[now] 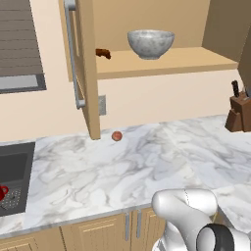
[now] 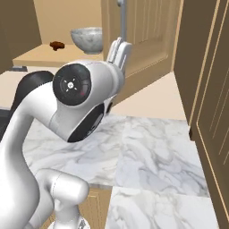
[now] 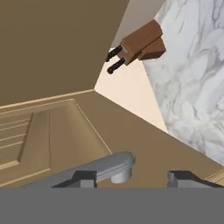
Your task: Pick the mug and place it in the sink. Pick the bowl and place it in the open cabinet and then close the cabinet.
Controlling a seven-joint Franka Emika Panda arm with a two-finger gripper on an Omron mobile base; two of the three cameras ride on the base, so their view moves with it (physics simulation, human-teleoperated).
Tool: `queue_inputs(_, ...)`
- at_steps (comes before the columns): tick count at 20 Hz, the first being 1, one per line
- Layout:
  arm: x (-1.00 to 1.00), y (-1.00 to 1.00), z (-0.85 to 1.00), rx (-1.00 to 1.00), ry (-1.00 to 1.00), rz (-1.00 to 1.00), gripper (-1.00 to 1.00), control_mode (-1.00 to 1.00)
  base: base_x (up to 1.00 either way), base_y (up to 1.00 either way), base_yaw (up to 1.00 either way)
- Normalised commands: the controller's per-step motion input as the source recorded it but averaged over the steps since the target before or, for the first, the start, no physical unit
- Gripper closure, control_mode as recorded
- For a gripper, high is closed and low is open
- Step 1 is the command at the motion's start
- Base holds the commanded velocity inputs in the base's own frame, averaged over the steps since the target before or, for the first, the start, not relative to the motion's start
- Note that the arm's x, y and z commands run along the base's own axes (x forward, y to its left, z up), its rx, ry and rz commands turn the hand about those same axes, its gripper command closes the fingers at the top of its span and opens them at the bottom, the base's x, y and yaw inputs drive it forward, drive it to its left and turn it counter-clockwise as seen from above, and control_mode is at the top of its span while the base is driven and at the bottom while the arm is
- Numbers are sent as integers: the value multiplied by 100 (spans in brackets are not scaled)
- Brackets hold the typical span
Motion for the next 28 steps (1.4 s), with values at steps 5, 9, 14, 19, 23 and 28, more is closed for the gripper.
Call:
queue_inputs(5,100,4,-30,14,1,2,-100,-100,0,0,0)
queue_inputs(9,100,13,-34,18,7,0,-100,-100,0,0,0)
queue_inputs(14,100,12,-53,20,13,1,-100,-100,0,0,0)
queue_inputs(19,100,10,-93,14,21,4,-100,-100,0,0,0)
queue_inputs(23,100,8,-99,13,22,4,-100,-100,0,0,0)
queue_inputs(28,100,0,-88,15,17,4,-100,-100,0,0,0)
